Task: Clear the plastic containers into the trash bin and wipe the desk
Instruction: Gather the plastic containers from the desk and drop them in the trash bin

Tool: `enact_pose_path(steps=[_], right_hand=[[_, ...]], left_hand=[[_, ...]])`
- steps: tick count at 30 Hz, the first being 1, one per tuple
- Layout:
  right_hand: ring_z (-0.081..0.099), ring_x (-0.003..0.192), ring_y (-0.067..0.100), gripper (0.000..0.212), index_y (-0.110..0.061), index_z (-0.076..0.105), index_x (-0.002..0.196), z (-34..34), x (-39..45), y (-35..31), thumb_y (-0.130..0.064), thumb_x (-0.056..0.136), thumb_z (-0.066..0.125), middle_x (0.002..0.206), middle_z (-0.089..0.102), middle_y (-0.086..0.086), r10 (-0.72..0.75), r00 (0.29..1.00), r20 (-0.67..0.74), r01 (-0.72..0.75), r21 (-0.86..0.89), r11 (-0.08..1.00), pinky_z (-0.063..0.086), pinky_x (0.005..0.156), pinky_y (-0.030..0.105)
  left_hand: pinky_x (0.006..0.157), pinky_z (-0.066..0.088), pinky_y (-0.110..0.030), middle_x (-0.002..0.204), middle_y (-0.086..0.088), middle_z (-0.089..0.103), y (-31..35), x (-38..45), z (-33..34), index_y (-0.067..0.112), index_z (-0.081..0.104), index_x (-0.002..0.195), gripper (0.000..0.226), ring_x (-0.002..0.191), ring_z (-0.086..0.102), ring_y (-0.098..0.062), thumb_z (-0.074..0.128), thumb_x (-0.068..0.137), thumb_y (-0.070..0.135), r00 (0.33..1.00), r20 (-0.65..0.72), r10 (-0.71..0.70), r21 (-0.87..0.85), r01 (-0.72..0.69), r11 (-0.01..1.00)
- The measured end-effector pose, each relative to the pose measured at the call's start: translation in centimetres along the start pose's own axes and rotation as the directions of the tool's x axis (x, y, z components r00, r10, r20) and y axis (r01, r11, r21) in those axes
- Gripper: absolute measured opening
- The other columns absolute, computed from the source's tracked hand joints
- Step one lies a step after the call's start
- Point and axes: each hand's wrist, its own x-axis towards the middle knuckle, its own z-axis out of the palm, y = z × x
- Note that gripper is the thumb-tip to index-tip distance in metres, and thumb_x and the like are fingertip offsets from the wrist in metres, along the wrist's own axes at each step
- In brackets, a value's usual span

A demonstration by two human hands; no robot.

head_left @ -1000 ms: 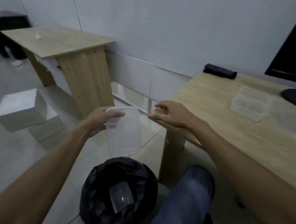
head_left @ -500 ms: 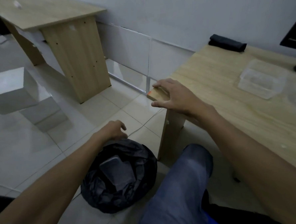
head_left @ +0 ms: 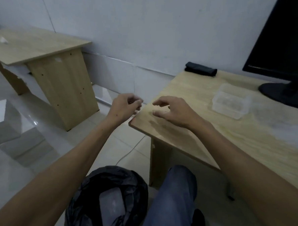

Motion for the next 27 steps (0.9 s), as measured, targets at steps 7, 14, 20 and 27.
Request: enact_pose_path(steps=[7, 14, 20, 27], right_hand=[[0.066, 0.091, 0.012, 0.011, -0.016, 0.075, 0.104, -5.9, -2.2, 5.2, -0.02, 0.093, 0.072, 0.098, 0.073, -0.005, 0.199, 0.903, -0.382, -0.192, 0.057, 0.98, 0.054, 0.082, 0.028], [0.061, 0.082, 0.012, 0.008, -0.014, 0.071, 0.101, -11.6, -6.6, 11.6, -0.014, 0.093, 0.067, 0.092, 0.068, -0.003, 0.446, 0.664, -0.6, -0.43, 0.181, 0.884, 0.038, 0.065, 0.011], [0.064, 0.094, 0.02, 0.006, -0.015, 0.069, 0.099, -14.9, -11.1, 16.9, -0.016, 0.094, 0.067, 0.098, 0.068, 0.001, 0.603, 0.564, -0.564, -0.644, 0.156, 0.749, 0.046, 0.073, 0.029], [0.059, 0.103, 0.022, 0.046, -0.019, 0.07, 0.102, -15.9, -13.0, 19.7, -0.057, 0.078, 0.081, 0.11, 0.064, 0.001, 0.683, 0.689, -0.243, -0.72, -0.129, 0.681, 0.055, 0.088, 0.04]], left_hand=[[0.072, 0.065, -0.038, 0.082, -0.002, 0.077, 6.0, 3.1, 6.1, 0.013, 0.077, 0.095, 0.01, 0.079, 0.076, -0.017, 0.068, 0.095, 0.014, 0.986, 0.127, 0.106, -0.016, -0.105, 0.994], [0.076, 0.064, -0.043, 0.085, -0.002, 0.073, 11.6, 5.4, 15.4, 0.01, 0.074, 0.096, 0.01, 0.087, 0.076, -0.022, 0.065, 0.094, 0.014, 0.951, 0.294, 0.094, -0.036, -0.088, 0.995], [0.085, 0.05, -0.039, 0.102, -0.009, 0.058, 14.6, 7.1, 22.2, 0.008, 0.054, 0.104, 0.03, 0.1, 0.058, -0.027, 0.064, 0.099, 0.036, 0.951, 0.308, -0.01, 0.271, -0.077, 0.96], [0.069, 0.06, -0.039, 0.084, -0.01, 0.072, 13.1, 9.1, 24.5, 0.006, 0.072, 0.082, 0.014, 0.079, 0.069, -0.026, 0.068, 0.086, 0.019, 0.975, 0.194, -0.109, 0.244, 0.06, 0.968]])
